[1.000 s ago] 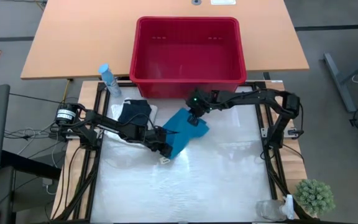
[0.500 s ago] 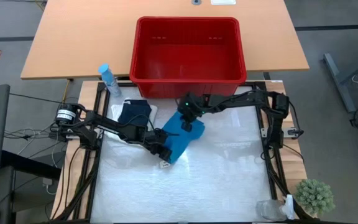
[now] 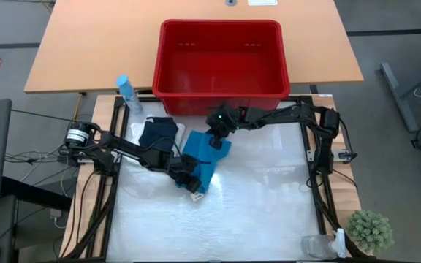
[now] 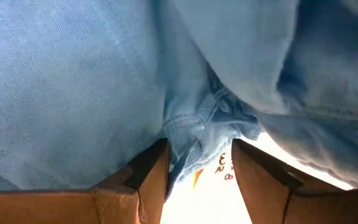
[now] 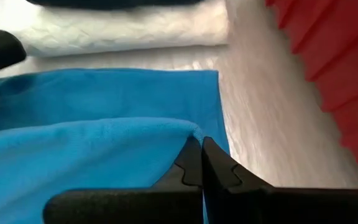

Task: Fold Laundry from Bin
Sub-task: Fold the blue shorts

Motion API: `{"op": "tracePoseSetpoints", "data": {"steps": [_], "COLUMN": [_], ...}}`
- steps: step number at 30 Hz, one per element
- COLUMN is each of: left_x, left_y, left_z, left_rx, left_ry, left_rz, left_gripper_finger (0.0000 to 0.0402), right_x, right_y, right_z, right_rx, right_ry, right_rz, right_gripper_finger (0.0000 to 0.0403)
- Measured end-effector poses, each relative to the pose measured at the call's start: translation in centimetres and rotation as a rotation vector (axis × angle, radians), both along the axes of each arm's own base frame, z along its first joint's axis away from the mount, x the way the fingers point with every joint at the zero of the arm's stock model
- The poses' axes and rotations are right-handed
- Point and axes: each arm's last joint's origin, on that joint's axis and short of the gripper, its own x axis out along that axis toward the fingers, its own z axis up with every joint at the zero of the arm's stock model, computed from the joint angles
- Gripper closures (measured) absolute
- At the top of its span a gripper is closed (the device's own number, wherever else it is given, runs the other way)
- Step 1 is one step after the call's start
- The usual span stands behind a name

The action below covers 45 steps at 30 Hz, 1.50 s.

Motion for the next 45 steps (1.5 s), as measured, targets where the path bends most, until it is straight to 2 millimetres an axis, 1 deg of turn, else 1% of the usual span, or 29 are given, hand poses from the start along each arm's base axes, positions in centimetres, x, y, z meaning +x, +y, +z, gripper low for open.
{"op": "tracePoseSetpoints", "data": {"steps": [6,11,13,16,21,23,25,27,31,33,35,38,40,42,45], "left_x": [0.1,0.8,0.9,0.8,0.3,0.1,0.2,0.6,1.9,2.1,2.0,1.4,1.0,0.9,0.9], "left_y": [0.1,0.1,0.1,0.1,0.4,0.5,0.6,0.6,0.5,0.5,0.6,1.1,1.6,2.2,2.7], "left_z": [0.1,0.8,0.9,0.8,0.2,0.3,0.5,1.0,2.9,3.5,4.1,4.8,4.7,4.6,3.9], "left_rx": [0.023,0.026,0.021,0.025,0.084,0.120,0.158,0.188,0.235,0.272,0.321,0.457,0.539,0.581,0.602], "left_ry": [-0.019,-0.120,-0.135,-0.117,-0.037,0.005,0.032,0.017,-0.054,-0.037,0.031,0.170,0.230,0.254,0.238], "left_rz": [0.021,0.035,0.039,0.041,0.101,0.124,0.123,0.104,0.036,-0.010,-0.017,0.003,0.030,0.049,0.046], "left_gripper_finger": [0.0233,0.0233,0.0233,0.0233,0.0234,0.0245,0.0267,0.0297,0.0367,0.0392,0.0396,0.0397,0.0400,0.0401,0.0401], "right_x": [0.2,-0.1,-0.3,-0.5,-0.5,-0.5,-0.5,-0.5,-0.5,-0.5,-0.6,-0.7,-0.7,-0.7,-0.7], "right_y": [0.7,1.0,1.0,1.0,1.1,1.2,1.1,1.1,1.1,1.1,1.2,1.2,1.2,1.2,1.2], "right_z": [-0.1,-0.3,-0.5,-0.7,-0.7,-0.7,-0.7,-0.7,-0.7,-0.7,-0.8,-0.9,-0.9,-0.9,-0.9], "right_rx": [0.002,0.013,0.021,0.029,0.031,0.031,0.031,0.031,0.032,0.032,0.034,0.038,0.038,0.038,0.038], "right_ry": [0.007,0.046,0.073,0.101,0.106,0.106,0.107,0.107,0.108,0.110,0.117,0.130,0.132,0.132,0.133], "right_rz": [0.019,0.023,0.022,0.021,0.024,0.024,0.024,0.023,0.024,0.024,0.024,0.024,0.024,0.024,0.024], "right_gripper_finger": [0.0385,0.0385,0.0385,0.0385,0.0385,0.0385,0.0385,0.0385,0.0385,0.0385,0.0385,0.0385,0.0385,0.0385,0.0385]}}
